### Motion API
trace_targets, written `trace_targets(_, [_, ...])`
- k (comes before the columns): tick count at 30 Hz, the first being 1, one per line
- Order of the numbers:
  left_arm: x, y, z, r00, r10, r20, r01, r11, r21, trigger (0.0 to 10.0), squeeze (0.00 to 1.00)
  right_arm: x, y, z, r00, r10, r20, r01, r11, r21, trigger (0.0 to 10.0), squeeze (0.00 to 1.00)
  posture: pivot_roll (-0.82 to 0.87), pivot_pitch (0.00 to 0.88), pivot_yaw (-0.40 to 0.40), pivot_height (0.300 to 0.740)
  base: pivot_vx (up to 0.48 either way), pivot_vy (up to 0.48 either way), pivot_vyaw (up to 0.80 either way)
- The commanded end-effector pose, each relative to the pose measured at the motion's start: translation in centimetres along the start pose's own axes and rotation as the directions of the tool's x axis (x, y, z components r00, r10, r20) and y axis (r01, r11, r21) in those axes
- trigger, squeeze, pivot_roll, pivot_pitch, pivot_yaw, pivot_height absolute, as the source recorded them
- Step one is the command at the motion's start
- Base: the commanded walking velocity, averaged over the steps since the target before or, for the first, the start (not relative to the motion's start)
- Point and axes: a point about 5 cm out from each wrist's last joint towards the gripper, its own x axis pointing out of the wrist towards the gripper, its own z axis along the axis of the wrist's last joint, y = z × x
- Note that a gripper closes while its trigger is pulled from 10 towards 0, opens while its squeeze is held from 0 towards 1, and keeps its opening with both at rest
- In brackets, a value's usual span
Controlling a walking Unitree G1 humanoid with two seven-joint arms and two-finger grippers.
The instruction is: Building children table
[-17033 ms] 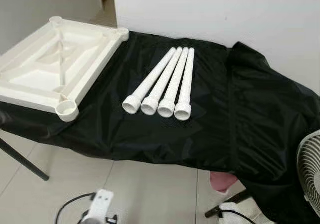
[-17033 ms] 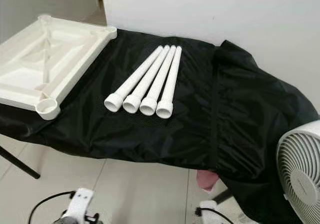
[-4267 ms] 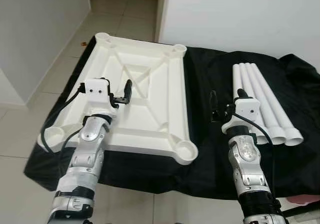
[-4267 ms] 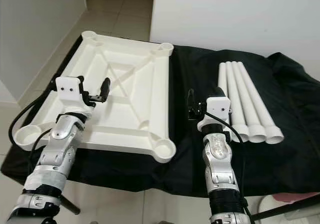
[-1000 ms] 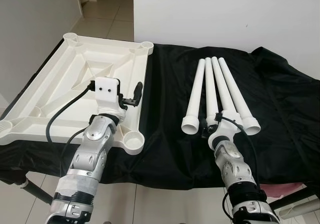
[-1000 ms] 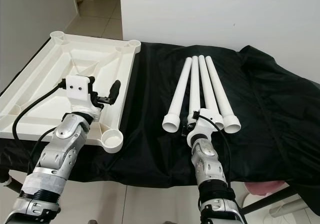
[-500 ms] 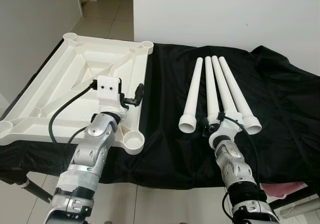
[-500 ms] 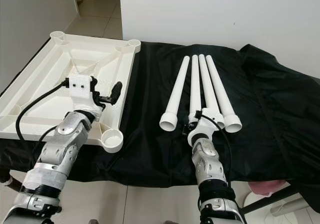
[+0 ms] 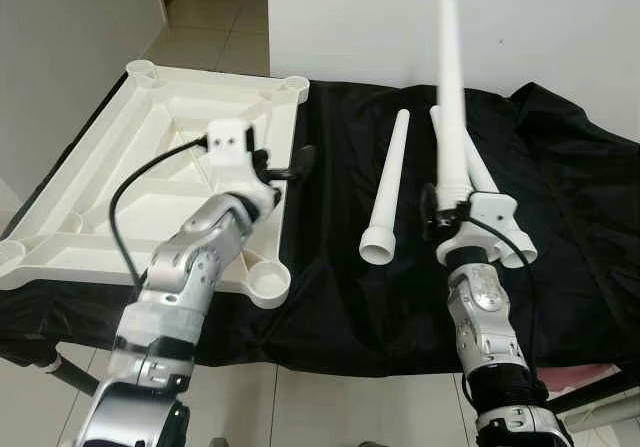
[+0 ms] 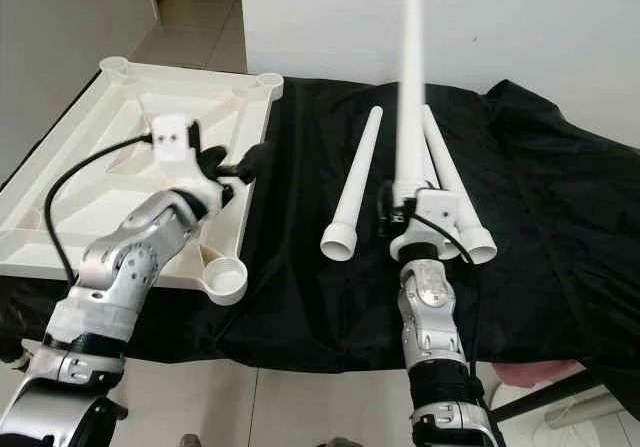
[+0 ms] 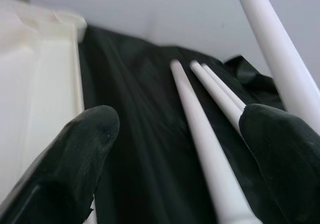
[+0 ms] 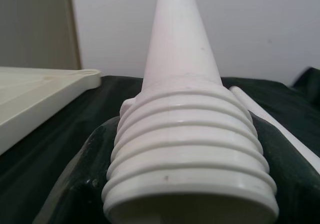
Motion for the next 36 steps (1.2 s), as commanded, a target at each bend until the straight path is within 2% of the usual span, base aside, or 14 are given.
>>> trace_targets(1, [-0.1,-3.3,0.3,0.834,-0.551,-0.029,0.547,0.833,-0.084,10.0,0.0,0.1,1.2,0.4,0.993,0.111,0.045,-0.109,0.993,-0.041,10.0,0.0,-0.02,0.0,-0.021,0.74,0.0,0.0,0.0])
trace_targets(5, [0.2,-4.8,1.7,0.732,-0.681,-0.005,0.668,0.72,-0.186,10.0,0.0,0.0,3.2,0.8,0.969,0.236,0.075,-0.233,0.971,-0.051,10.0,0.0,-0.03,0.0,-0.017,0.74,0.0,0.0,0.0])
trace_targets(6, [0.2,-4.8,1.7,0.732,-0.681,-0.005,0.668,0.72,-0.186,10.0,0.0,0.0,3.2,0.8,0.969,0.236,0.075,-0.233,0.971,-0.051,10.0,0.0,-0.03,0.0,-0.017,0.74,0.0,0.0,0.0])
trace_targets(7, [0.2,-5.1,2.1,0.712,-0.702,0.0,0.688,0.697,-0.2,10.0,0.0,0.0,3.6,0.9,0.961,0.264,0.085,-0.26,0.964,-0.061,10.0,0.0,-0.03,0.0,-0.012,0.74,0.0,0.0,0.0])
trace_targets(13, [1.3,-5.1,2.6,0.707,-0.707,-0.014,0.69,0.694,-0.206,10.0,0.0,0.2,5.0,1.1,0.938,0.332,0.097,-0.33,0.943,-0.04,10.0,0.0,-0.04,0.0,-0.004,0.74,0.0,0.0,0.0])
trace_targets(16, [1.9,-5.0,2.8,0.704,-0.71,-0.037,0.69,0.695,-0.202,10.0,0.0,0.2,5.6,1.4,0.916,0.383,0.117,-0.377,0.924,-0.07,10.0,0.0,-0.04,0.0,-0.001,0.74,0.0,0.0,0.0])
trace_targets(19, [2.6,-4.4,2.7,0.731,-0.681,-0.049,0.653,0.718,-0.241,10.0,0.0,0.0,6.2,1.6,0.9,0.414,0.132,-0.404,0.909,-0.099,10.0,0.0,-0.05,0.0,0.006,0.74,0.0,0.0,0.0])
trace_targets(21, [3.3,-3.7,2.4,0.769,-0.636,-0.066,0.599,0.753,-0.271,10.0,0.0,-0.3,6.5,1.6,0.897,0.42,0.141,-0.408,0.907,-0.107,10.0,0.0,-0.06,0.0,0.013,0.74,0.0,0.0,0.0])
trace_targets(22, [3.3,-3.7,2.4,0.769,-0.636,-0.066,0.599,0.753,-0.271,10.0,0.0,-0.3,6.5,1.6,0.897,0.42,0.141,-0.408,0.907,-0.107,10.0,0.0,-0.06,0.0,0.013,0.74,0.0,0.0,0.0])
trace_targets(24, [3.9,-3.2,2.4,0.805,-0.589,-0.071,0.548,0.784,-0.291,10.0,0.0,-0.7,6.8,1.4,0.892,0.429,0.141,-0.417,0.902,-0.109,10.0,0.0,-0.06,0.0,0.022,0.74,0.0,0.0,0.0])
trace_targets(26, [4.0,-3.0,2.5,0.815,-0.576,-0.07,0.534,0.792,-0.297,10.0,0.0,-0.8,6.9,1.3,0.89,0.434,0.139,-0.422,0.9,-0.11,10.0,0.0,-0.06,0.0,0.022,0.74,0.0,0.0,0.0])
trace_targets(29, [5.4,-2.0,5.2,0.889,-0.458,-0.006,0.42,0.82,-0.39,10.0,0.0,-2.1,7.3,0.6,0.876,0.468,0.119,-0.455,0.882,-0.121,10.0,0.0,-0.06,0.0,0.027,0.74,0.0,0.0,0.0])
trace_targets(35, [5.4,-2.0,5.2,0.889,-0.458,-0.006,0.42,0.82,-0.39,10.0,0.0,-2.1,7.3,0.6,0.876,0.468,0.119,-0.455,0.882,-0.121,10.0,0.0,-0.06,0.0,0.027,0.74,0.0,0.0,0.0])
trace_targets(36, [5.7,-1.8,6.0,0.903,-0.429,0.012,0.394,0.819,-0.418,10.0,0.0,-2.4,7.4,0.4,0.872,0.477,0.115,-0.464,0.877,-0.121,10.0,0.0,-0.06,0.0,0.029,0.74,0.0,0.0,0.0])
